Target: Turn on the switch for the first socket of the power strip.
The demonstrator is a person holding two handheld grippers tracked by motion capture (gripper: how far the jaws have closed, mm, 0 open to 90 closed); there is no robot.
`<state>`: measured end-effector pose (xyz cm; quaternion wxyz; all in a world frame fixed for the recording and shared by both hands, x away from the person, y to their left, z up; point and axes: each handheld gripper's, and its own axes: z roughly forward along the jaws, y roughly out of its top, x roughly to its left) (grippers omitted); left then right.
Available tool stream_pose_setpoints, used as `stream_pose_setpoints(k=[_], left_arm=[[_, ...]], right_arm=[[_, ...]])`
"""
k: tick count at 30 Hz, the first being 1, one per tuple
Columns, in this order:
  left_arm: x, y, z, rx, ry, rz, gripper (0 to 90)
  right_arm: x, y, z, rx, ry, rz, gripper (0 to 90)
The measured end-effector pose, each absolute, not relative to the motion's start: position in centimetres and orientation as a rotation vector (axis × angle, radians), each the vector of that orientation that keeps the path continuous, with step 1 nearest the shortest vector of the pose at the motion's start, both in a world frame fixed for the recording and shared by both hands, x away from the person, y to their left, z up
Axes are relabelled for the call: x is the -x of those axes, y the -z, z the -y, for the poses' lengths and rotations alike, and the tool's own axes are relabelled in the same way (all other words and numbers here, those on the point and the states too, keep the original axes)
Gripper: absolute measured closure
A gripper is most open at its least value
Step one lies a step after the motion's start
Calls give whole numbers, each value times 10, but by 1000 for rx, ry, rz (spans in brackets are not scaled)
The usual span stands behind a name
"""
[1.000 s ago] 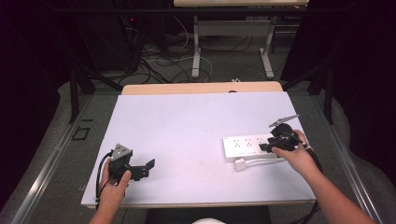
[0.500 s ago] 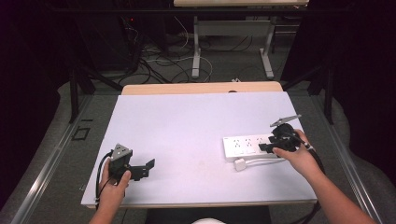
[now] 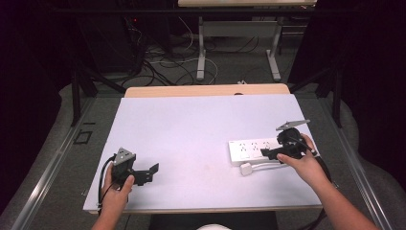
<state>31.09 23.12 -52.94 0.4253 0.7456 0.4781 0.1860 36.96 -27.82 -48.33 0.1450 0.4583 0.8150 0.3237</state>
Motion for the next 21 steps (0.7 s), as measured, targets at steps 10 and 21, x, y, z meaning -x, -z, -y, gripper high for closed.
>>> stream_pose_setpoints(k=[10, 21], left_arm=[[-311, 529, -231, -1865, -464, -1195, 5], [-310, 529, -231, -1877, -455, -1190, 5]], right_arm=[[-359, 483, 261, -1250, -963, -2370, 97], [-350, 484, 248, -1196, -1026, -2354, 14]])
